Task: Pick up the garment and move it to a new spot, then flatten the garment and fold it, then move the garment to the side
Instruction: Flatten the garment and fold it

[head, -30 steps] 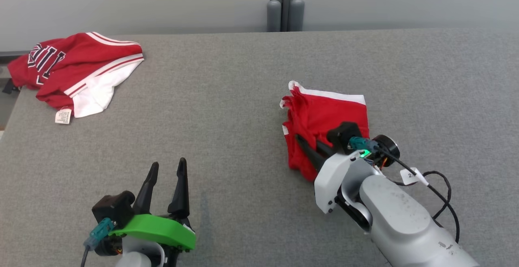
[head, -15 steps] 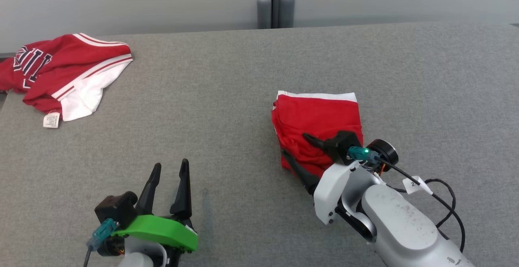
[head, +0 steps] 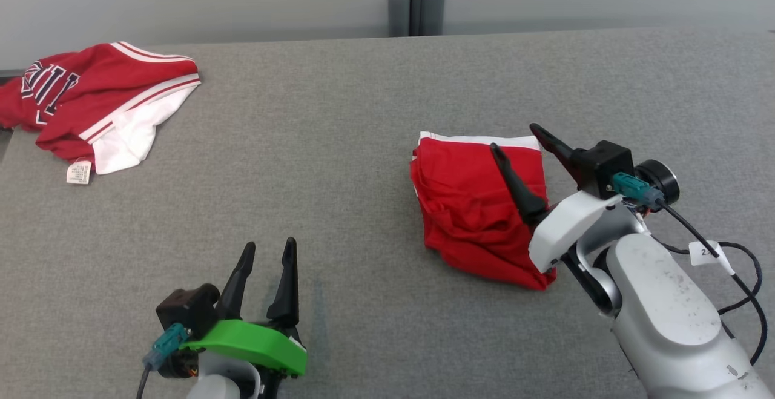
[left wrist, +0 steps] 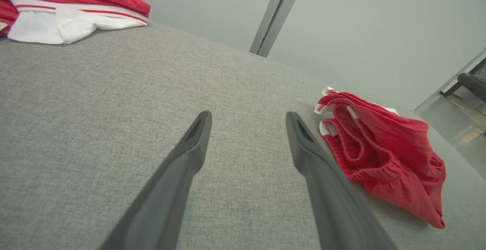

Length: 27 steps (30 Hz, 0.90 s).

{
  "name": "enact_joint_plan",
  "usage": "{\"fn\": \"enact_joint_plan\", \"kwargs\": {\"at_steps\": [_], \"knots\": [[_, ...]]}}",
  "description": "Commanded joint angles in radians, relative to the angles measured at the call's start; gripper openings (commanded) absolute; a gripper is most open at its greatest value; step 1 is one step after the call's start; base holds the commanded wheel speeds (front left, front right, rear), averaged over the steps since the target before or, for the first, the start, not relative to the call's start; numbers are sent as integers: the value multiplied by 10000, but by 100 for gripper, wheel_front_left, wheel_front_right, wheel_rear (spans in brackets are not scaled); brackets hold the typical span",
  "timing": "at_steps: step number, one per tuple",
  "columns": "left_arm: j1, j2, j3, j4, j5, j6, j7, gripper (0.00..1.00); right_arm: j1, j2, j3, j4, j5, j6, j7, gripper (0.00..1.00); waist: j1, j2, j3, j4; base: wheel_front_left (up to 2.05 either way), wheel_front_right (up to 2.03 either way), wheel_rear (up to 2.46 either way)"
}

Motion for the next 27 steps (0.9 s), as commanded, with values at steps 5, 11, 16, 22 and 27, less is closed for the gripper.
{"fn": "enact_joint_plan", "kwargs": {"at_steps": [5, 11, 16, 22, 27], "knots": [[-325, -34, 13, -23, 80, -68, 0, 100, -145, -193, -118, 804, -843, -11, -168, 0, 0, 0, 281, 325, 0, 0, 0], [-424, -22, 173, -99, 198, -80, 0, 100, -252, -24, 300, 2019, -1076, -11, -445, 0, 0, 0, 455, 560, 0, 0, 0], [-406, -50, 306, -109, 274, -95, -1, 100, -393, 302, 1255, 2582, -876, -11, -783, 0, 0, 0, 464, 641, 0, 0, 0], [-347, -74, 402, -153, 326, -106, -1, 100, -522, 489, 2711, 2690, -566, -11, -855, 0, 0, 0, 474, 611, 0, 0, 0], [-337, -94, 449, -166, 384, -119, -1, 100, -633, 343, 3644, 2898, -340, -13, -747, 0, 0, 0, 541, 533, 0, 0, 0]]}}
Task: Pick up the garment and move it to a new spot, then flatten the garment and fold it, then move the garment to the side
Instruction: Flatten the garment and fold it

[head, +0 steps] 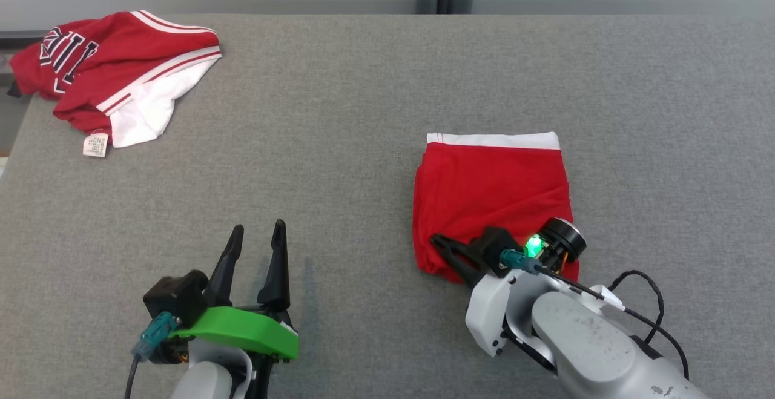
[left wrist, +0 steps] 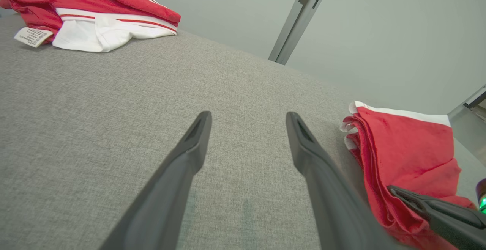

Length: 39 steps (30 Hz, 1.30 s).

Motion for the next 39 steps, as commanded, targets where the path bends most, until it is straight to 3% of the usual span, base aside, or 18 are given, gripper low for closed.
{"fn": "enact_joint_plan", "kwargs": {"at_steps": [1, 17, 24, 26, 27, 28, 29, 30, 39], "knots": [[-78, 2, 15, -4, 86, -32, -1, 100, -137, -114, 96, 124, 89, -13, -38, 0, 0, 0, 31, -31, 0, 0, 0], [159, -31, 20, 100, 172, -79, -1, 100, 332, 81, 1032, 117, 585, -13, -497, 0, 0, 0, -311, -339, 0, 0, 0], [155, -27, -56, 5, 397, -73, -1, 100, 320, 114, 62, -273, 587, -13, -795, 2, 0, 0, -702, -596, 0, 0, 0], [153, -33, -66, -35, 482, -77, -1, 100, 432, 143, -490, -374, 489, -13, -861, 24, 0, 0, -824, -657, 0, 0, 0], [157, -37, -49, -60, 505, -78, -1, 100, 497, 168, -770, -431, 439, -13, -894, 31, 0, 0, -883, -687, 0, 0, 0], [172, -42, -26, -94, 560, -79, 1, 100, 586, 188, -1142, -503, 367, -13, -913, 53, 0, 0, -956, -726, 0, 0, 0], [193, -46, -8, -120, 596, -80, 1, 100, 656, 206, -1427, -555, 308, -13, -922, 86, 0, 0, -1008, -751, 0, 0, 0], [234, -53, 23, -145, 621, -81, -1, 100, 760, 233, -1819, -631, 224, -13, -949, 100, 0, 0, -1079, -787, 0, 0, 0], [728, -76, 492, -320, 833, -9, 1, 100, 1920, 487, -4506, -1503, -516, -13, -982, 100, 0, 0, -1479, -1034, 0, 0, 0]]}}
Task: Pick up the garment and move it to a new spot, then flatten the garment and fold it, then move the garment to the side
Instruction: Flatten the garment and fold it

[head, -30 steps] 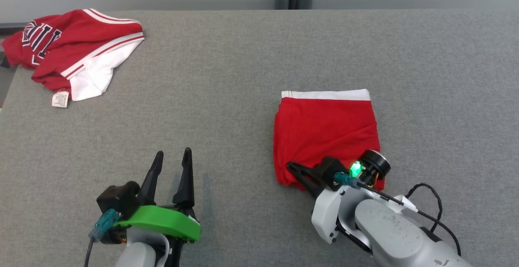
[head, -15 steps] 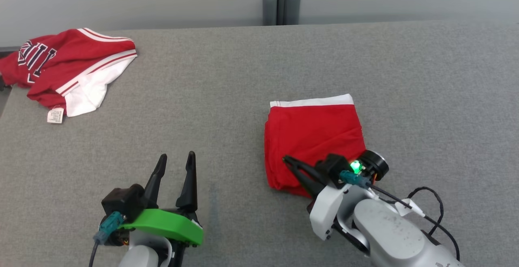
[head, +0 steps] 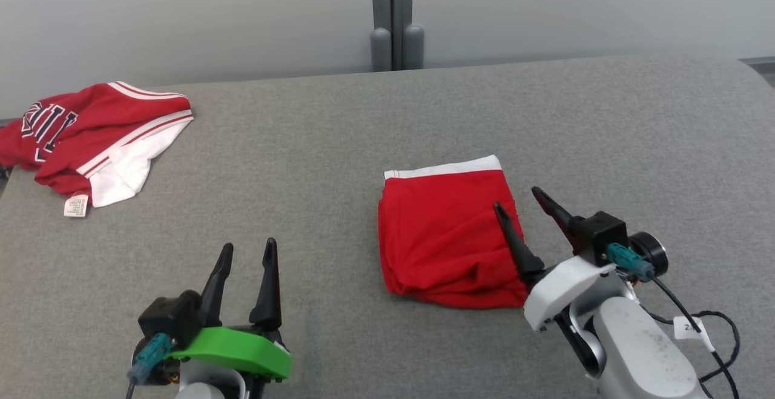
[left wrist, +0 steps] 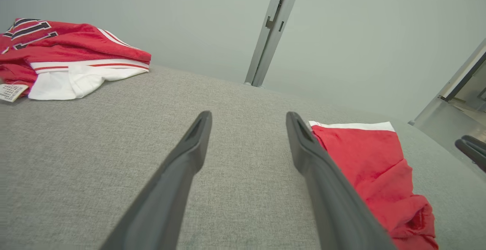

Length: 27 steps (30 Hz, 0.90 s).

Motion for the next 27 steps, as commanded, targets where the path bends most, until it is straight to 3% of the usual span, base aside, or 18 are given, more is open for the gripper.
{"fn": "enact_joint_plan", "kwargs": {"at_steps": [1, 11, 27], "knots": [[208, 10, 128, -54, 45, 29, 1, 100, 294, 2, -264, -177, -106, -11, -44, 100, 0, 0, -113, -105, 0, 0, 0], [1041, 2, 693, -384, 133, 137, 1, 100, 1763, 47, -1831, -1345, 37, -11, -48, 100, 0, 0, -315, -210, 0, 0, 0], [1366, 1, 795, -559, 146, 205, -1, 100, 2318, 51, -2258, -1510, 384, -11, -49, 100, 0, 0, -347, -181, 0, 0, 0]]}}
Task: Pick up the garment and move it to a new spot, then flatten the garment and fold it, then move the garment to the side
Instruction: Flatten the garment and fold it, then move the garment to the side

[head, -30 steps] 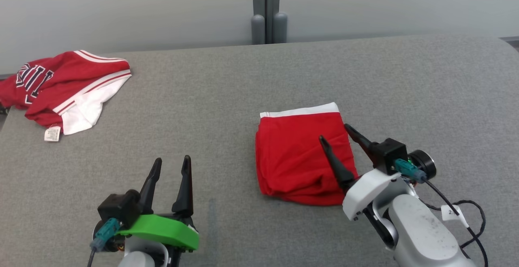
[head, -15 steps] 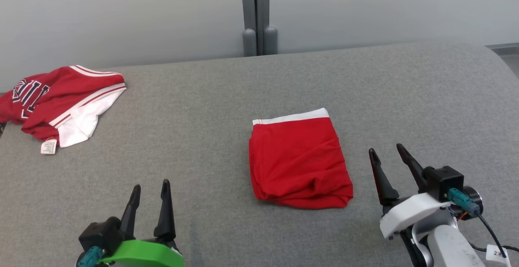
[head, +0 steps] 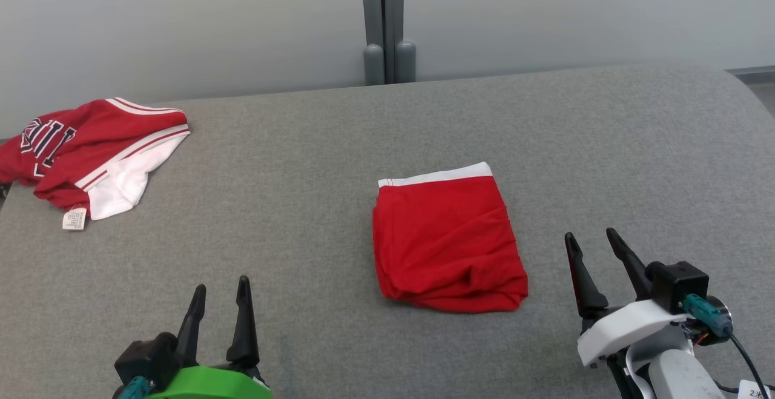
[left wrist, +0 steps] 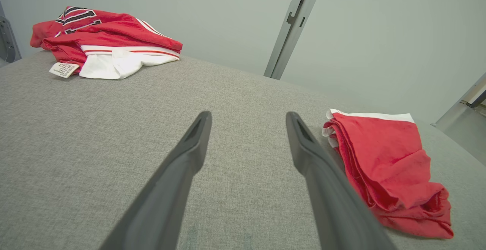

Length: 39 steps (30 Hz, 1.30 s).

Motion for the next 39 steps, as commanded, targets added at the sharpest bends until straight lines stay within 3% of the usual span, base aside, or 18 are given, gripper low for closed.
{"fn": "enact_joint_plan", "kwargs": {"at_steps": [1, 15, 27, 39], "knots": [[80, 13, -3, -21, 11, 30, 1, 100, 94, -25, -22, 32, -63, -11, -48, 100, 0, -1, -2, 3, 0, 0, 0], [-131, 12, -76, 28, 52, 47, -1, 100, -897, -26, 238, 771, -648, -11, 221, 100, 0, -1, 82, 44, 0, 0, 0], [-620, 16, -206, -1, -56, -10, 1, 100, -3295, -52, 707, 1675, -889, -11, 3017, 100, 0, -1, 704, 694, 0, 0, 0], [-943, 16, -304, -34, -244, 39, 1, 100, -3946, -456, 874, 2992, -465, -11, 5040, 100, 0, -1, 1375, 1269, 0, 0, 0]]}}
